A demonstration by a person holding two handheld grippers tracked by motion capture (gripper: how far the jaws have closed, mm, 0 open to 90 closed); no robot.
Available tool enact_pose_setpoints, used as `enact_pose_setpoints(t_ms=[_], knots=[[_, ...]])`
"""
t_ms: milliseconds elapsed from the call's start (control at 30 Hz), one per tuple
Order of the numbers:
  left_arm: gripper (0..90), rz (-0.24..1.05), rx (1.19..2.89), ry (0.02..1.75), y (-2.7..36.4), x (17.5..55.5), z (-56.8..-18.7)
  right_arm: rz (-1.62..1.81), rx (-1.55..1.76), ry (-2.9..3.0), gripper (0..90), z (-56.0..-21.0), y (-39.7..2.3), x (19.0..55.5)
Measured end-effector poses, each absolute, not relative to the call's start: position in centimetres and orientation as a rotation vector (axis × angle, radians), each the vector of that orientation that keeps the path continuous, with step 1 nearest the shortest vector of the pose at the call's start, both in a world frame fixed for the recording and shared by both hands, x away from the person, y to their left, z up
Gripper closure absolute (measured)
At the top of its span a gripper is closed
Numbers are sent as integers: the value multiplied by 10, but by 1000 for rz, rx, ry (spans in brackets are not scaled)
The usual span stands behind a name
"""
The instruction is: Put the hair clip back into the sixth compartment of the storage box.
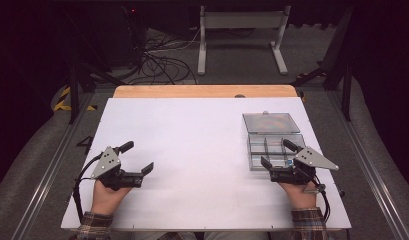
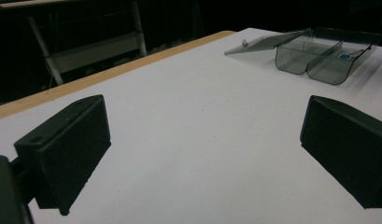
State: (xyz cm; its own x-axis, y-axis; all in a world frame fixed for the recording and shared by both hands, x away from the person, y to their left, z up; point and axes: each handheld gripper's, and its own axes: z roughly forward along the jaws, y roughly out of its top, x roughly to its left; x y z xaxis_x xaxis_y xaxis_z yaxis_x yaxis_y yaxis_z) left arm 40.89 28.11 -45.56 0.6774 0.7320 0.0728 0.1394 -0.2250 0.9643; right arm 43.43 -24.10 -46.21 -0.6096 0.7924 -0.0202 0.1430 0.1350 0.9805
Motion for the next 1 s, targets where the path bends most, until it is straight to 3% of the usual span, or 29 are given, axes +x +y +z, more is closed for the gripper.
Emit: enact_pose_setpoints(t_ms=[1000], knots=[[24, 645, 1730, 706, 283, 407, -455, 1574, 894, 1874, 0, -463, -241, 435]])
